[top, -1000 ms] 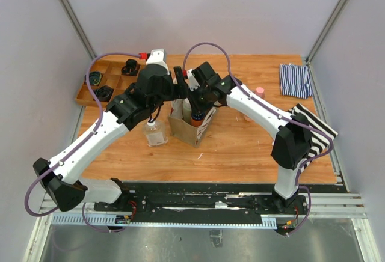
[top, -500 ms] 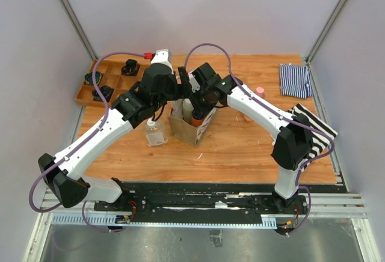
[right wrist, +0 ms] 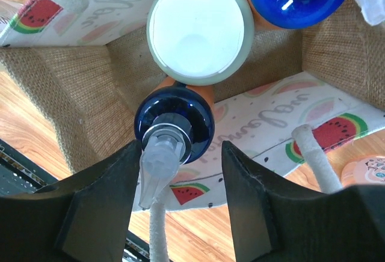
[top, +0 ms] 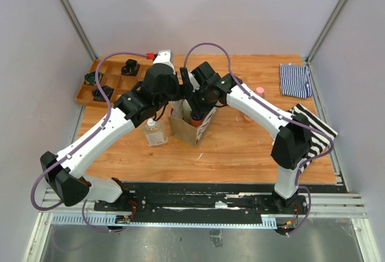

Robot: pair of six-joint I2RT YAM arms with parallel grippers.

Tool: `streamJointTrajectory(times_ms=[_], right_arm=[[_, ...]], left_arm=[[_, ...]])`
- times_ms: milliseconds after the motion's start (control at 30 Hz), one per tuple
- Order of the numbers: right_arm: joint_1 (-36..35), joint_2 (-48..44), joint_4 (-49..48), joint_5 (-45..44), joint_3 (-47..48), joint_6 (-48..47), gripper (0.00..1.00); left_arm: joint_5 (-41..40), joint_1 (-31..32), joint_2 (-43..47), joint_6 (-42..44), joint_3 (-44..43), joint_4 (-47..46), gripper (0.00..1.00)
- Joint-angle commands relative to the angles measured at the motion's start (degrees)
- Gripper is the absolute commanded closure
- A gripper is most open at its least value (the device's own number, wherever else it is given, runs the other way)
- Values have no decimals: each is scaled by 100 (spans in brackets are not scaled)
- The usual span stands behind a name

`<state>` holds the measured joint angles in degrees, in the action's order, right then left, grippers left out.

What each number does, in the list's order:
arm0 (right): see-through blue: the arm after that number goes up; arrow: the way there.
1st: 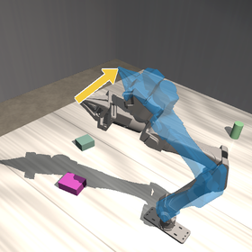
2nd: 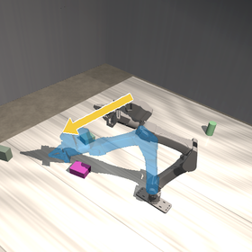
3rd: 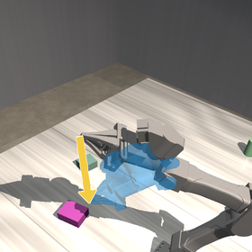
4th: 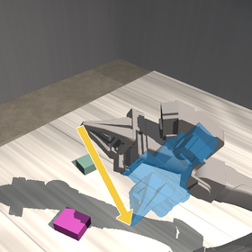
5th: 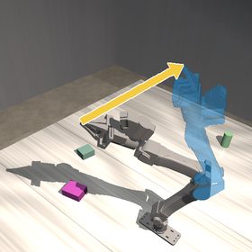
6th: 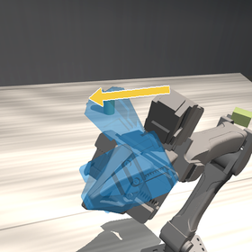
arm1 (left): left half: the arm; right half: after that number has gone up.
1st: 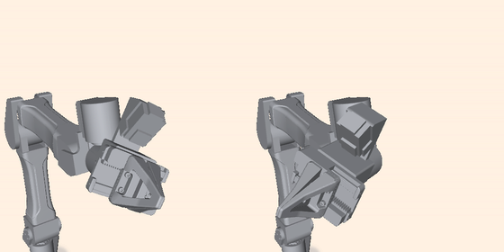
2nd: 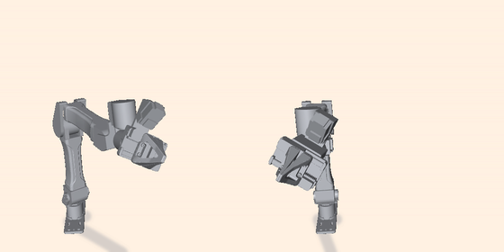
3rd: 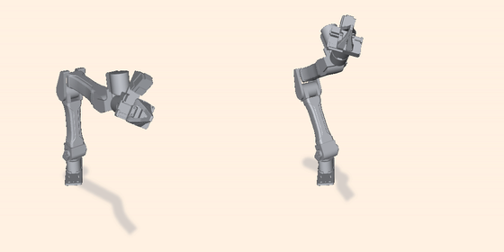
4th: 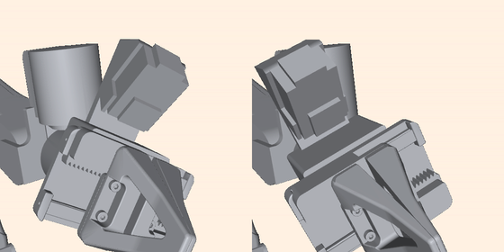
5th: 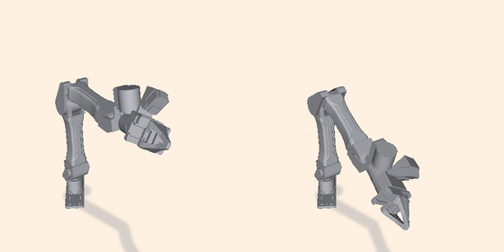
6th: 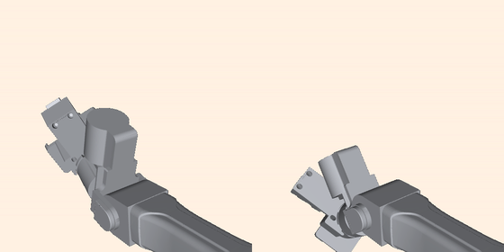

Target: Take the personal care products out of the canvas bag

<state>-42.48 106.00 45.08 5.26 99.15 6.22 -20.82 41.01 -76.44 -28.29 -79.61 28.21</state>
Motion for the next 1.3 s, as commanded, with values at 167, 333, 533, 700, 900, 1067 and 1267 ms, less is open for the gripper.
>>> streamJointTrajectory(times_ms=[167, 333, 533, 700, 900, 1067, 1267], right_arm=[[-84, 215, 43, -23, 314, 41, 48], [-81, 287, -8, 35, 361, 46, 71], [9, 88, -24, -274, 567, -120, 92], [466, -250, 241, -352, 1172, -198, 93], [926, -878, 256, -661, 1766, -269, 92], [1527, -992, 261, -672, 2511, -292, 92], [2098, -699, 222, -337, 2938, -241, 91]], left_arm=[[14, 29, 31, 69, 90, -197, 18], [-1, 29, 66, 78, 140, -193, 18], [86, 29, 82, 57, 258, -249, 18], [429, 30, -114, 64, 333, -483, 29], [838, 35, -637, 128, 262, -676, 44], [763, 35, -1184, 157, 130, -636, 44], [438, 32, -1751, 204, 41, -618, 44]])
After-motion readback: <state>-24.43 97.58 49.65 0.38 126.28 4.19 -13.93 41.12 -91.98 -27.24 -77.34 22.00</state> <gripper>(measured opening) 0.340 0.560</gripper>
